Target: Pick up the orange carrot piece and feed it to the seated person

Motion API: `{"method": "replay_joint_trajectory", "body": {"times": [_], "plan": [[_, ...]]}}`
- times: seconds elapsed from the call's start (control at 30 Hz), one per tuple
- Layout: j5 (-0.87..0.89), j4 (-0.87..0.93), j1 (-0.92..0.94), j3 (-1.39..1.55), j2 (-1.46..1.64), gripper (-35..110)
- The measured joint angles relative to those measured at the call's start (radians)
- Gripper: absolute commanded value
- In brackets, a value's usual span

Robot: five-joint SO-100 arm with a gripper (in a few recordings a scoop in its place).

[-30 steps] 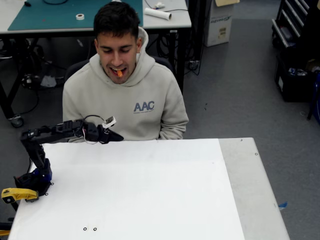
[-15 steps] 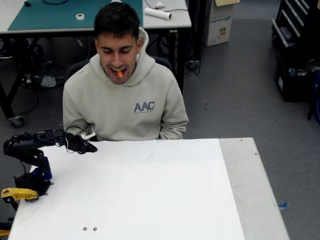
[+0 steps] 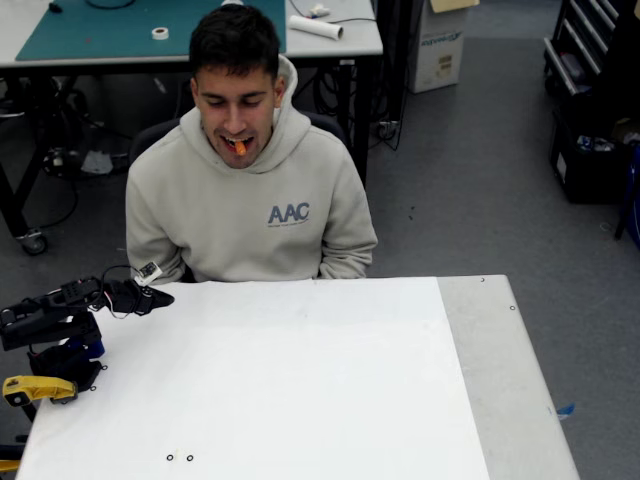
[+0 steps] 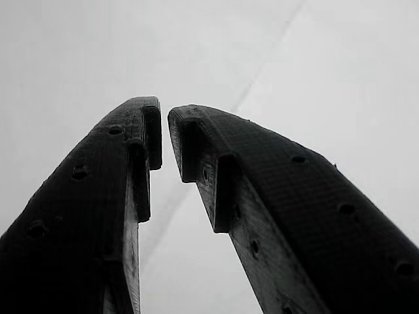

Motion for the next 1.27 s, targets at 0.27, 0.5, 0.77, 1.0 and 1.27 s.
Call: {"method": "replay_joint_trajectory", "body": {"times": [0.27, 0.5, 0.77, 1.0, 1.27], "plan": [[0.000, 0.107, -0.008, 0.015, 0.072, -2], [0.000, 0.325, 0.000, 0.003, 0.117, -2], [0.000, 0.485, 0.000, -0.043, 0.118, -2], [0.000, 0.491, 0.000, -0.046, 0.117, -2], [0.000, 0.491, 0.000, -0.046, 0.117, -2]]}}
